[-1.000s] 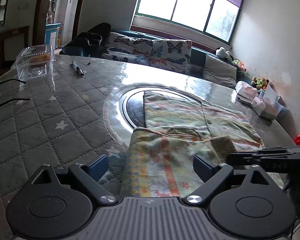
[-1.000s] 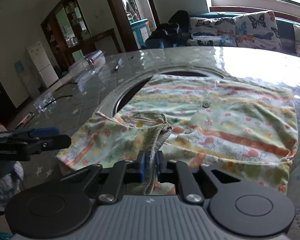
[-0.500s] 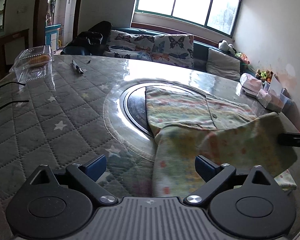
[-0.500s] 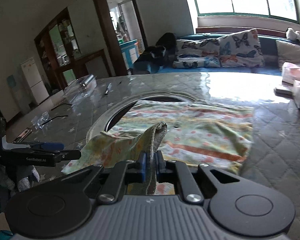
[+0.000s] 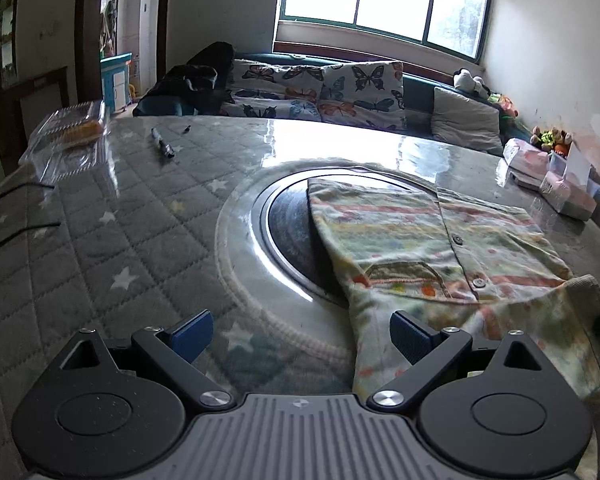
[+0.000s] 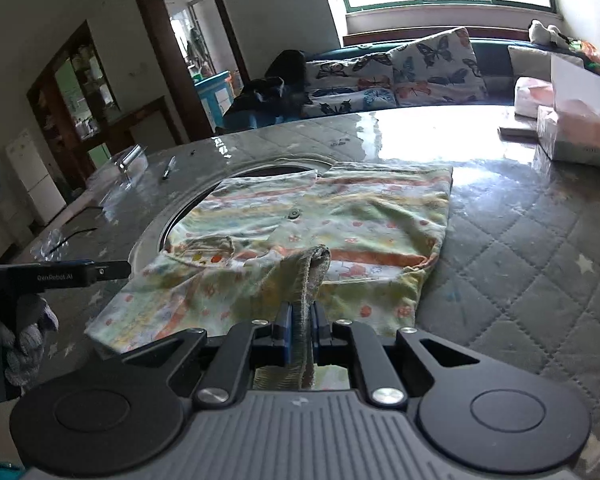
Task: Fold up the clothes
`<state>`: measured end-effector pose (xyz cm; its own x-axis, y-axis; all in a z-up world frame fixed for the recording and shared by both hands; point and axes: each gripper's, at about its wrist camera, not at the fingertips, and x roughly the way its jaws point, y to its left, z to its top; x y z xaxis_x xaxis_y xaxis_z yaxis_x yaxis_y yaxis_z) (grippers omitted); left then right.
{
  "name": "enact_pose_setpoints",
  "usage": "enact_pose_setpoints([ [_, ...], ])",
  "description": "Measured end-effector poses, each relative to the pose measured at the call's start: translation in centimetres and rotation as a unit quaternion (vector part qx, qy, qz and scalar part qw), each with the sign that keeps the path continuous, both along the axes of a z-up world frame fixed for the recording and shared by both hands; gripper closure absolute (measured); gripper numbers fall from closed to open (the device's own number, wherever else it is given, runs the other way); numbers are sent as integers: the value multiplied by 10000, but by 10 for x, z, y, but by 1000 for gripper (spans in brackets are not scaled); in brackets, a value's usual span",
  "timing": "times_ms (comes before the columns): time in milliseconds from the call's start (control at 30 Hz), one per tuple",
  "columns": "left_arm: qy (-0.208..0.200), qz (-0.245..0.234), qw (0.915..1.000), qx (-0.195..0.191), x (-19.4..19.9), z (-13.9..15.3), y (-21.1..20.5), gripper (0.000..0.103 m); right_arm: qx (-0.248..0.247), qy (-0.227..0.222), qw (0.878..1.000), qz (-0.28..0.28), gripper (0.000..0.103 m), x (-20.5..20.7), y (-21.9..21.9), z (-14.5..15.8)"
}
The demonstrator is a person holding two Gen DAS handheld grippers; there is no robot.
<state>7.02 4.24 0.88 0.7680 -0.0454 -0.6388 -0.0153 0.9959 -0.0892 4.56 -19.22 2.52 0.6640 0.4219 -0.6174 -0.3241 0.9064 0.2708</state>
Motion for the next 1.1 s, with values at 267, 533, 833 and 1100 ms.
enact_pose_setpoints([
  [267,21,-182,9973,716,21,-11,-26,7,-92,145,9998,-80,90,6,-3,-11],
  [533,106,35,9965,829,28,-15,-21,6,-323,-81,9994,-79,85,13,-1,-7],
  [833,-105,-358,9977,565,15,9,-40,7,-649,-176,9958,625,69,39,38,-17],
  [1100,-124,-932,9942,519,10,4,-70,6,-912,-363,9887,1132,63,33,64,-18],
])
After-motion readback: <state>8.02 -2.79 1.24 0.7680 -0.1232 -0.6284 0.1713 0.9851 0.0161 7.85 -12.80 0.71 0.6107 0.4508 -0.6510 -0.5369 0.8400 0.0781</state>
